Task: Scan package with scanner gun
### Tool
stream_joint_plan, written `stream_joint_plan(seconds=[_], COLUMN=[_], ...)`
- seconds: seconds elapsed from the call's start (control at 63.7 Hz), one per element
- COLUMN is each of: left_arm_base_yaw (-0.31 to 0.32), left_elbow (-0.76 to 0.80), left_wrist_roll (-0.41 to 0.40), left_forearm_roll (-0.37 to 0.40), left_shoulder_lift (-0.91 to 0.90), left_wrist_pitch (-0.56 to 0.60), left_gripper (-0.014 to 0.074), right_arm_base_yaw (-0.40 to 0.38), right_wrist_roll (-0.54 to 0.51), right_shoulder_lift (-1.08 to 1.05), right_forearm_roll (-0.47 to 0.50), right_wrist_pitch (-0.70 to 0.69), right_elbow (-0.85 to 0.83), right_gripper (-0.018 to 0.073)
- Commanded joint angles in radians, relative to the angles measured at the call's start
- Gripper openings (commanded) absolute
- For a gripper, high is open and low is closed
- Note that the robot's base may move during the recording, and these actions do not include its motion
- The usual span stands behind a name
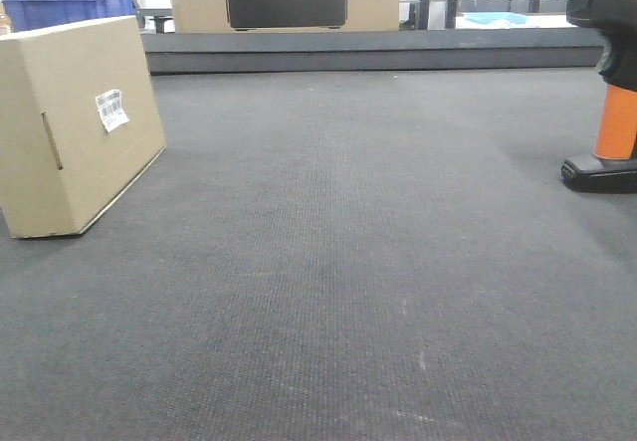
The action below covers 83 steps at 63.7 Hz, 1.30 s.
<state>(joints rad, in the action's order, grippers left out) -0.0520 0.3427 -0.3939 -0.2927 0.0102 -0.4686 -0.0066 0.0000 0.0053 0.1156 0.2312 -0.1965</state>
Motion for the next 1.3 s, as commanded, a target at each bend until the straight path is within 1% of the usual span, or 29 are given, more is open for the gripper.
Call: stream_joint_plan(seconds=[0.0,0.298,0.33,0.361,0.392,0.44,0.549,0.675,0.722,0.785,0.863,0.879,0.895,0.989,1.068,1.287], left_arm_base_yaw=[-0.004,-0.004,-0.004,-0.004,-0.004,-0.004,-0.004,-0.004,-0.004,-0.004,-0.004,-0.004,-0.004,-0.004,-0.004,-0.004], left_elbow=[-0.003,-0.003,-0.003,-0.003,-0.003,-0.003,-0.003,-0.003,-0.003,-0.003,-0.003,-0.003,-0.003,-0.003,-0.003,-0.003], left_wrist_roll=[-0.002,-0.002,-0.002,-0.002,-0.002,-0.002,-0.002,-0.002,-0.002,-0.002,-0.002,-0.002,-0.002,-0.002,-0.002,-0.002], left_forearm_roll=[-0.004,-0.004,-0.004,-0.004,-0.004,-0.004,-0.004,-0.004,-0.004,-0.004,-0.004,-0.004,-0.004,-0.004,-0.004,-0.004], left_shoulder_lift=[-0.004,-0.004,-0.004,-0.004,-0.004,-0.004,-0.004,-0.004,-0.004,-0.004,-0.004,-0.004,-0.004,-0.004,-0.004,-0.004], left_wrist_pitch=[0.012,0.014,0.014,0.014,0.014,0.014,0.014,0.014,0.014,0.014,0.014,0.014,0.014,0.014,0.014,0.014], left_gripper=[-0.0094,-0.0094,-0.0094,-0.0094,-0.0094,-0.0094,-0.0094,-0.0094,-0.0094,-0.0094,-0.0094,-0.0094,-0.0094,-0.0094,-0.0094,-0.0094], right_arm_base_yaw=[0.001,0.001,0.001,0.001,0.001,0.001,0.001,0.001,-0.005,-0.019,-0.042,-0.049,-0.055,-0.083,-0.082,-0.082], right_wrist_roll=[0.000,0.000,0.000,0.000,0.000,0.000,0.000,0.000,0.000,0.000,0.000,0.000,0.000,0.000,0.000,0.000], right_shoulder_lift=[-0.005,-0.005,-0.005,-0.005,-0.005,-0.005,-0.005,-0.005,-0.005,-0.005,-0.005,-0.005,-0.005,-0.005,-0.005,-0.005], right_forearm_roll=[0.003,-0.002,-0.029,-0.077,-0.138,-0.188,-0.183,-0.131,-0.123,-0.088,-0.061,-0.054,-0.054,-0.048,-0.049,-0.049], right_wrist_pitch=[-0.013,-0.013,-0.017,-0.034,-0.071,-0.125,-0.142,-0.161,-0.171,-0.177,-0.210,-0.245,-0.224,-0.203,-0.186,-0.195], right_elbow=[0.000,0.000,0.003,0.005,0.015,0.032,0.071,0.124,0.151,0.183,0.196,0.196,0.196,0.196,0.196,0.196], right_gripper=[-0.0168,-0.0168,-0.0168,-0.0168,-0.0168,-0.0168,-0.0168,-0.0168,-0.0168,-0.0168,-0.0168,-0.0168,-0.0168,-0.0168,-0.0168,-0.0168])
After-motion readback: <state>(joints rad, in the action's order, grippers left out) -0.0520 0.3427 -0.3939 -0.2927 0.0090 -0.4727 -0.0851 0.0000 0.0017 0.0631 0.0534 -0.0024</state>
